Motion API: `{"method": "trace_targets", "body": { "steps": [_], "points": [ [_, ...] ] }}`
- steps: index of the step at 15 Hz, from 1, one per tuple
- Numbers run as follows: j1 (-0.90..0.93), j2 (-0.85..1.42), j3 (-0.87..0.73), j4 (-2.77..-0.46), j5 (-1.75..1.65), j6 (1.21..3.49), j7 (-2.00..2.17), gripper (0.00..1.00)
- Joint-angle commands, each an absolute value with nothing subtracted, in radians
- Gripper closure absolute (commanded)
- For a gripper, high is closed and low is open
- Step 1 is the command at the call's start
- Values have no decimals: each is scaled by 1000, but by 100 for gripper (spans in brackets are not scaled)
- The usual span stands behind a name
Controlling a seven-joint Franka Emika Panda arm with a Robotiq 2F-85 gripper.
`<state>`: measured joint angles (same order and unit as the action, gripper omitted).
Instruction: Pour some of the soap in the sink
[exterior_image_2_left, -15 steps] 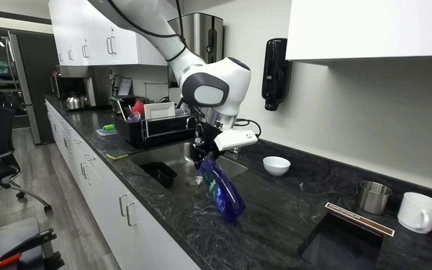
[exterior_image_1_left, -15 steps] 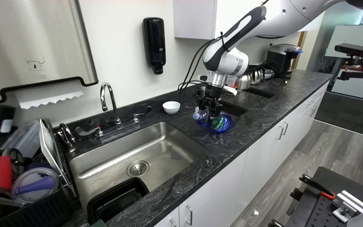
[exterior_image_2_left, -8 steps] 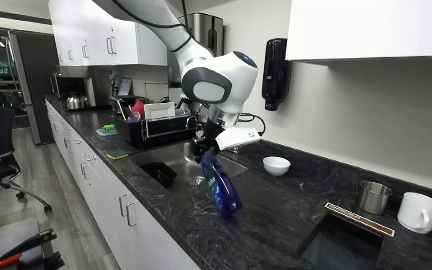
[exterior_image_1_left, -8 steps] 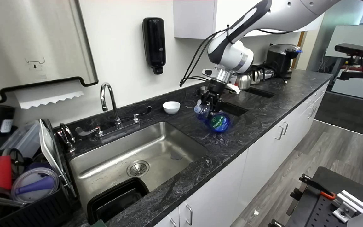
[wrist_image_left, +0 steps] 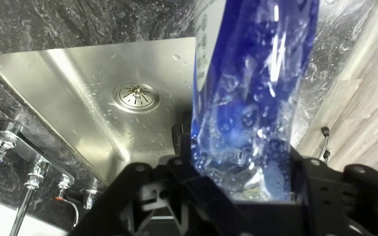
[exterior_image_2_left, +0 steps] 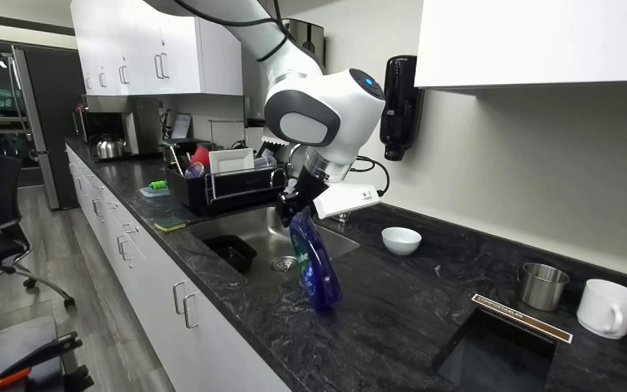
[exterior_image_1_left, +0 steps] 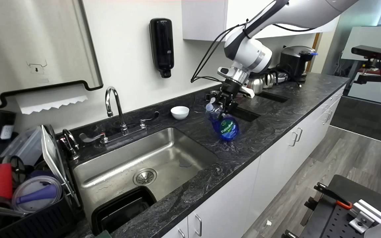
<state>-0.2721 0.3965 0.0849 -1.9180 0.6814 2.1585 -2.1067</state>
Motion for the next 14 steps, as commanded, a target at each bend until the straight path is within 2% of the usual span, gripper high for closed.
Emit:
{"method": "trace_targets", "body": {
  "steps": [1, 14],
  "points": [
    [-289, 364, 66, -1936, 765, 2102, -2180, 64],
    [-328, 378, -57, -1930, 952, 1932, -2315, 64]
  ]
}}
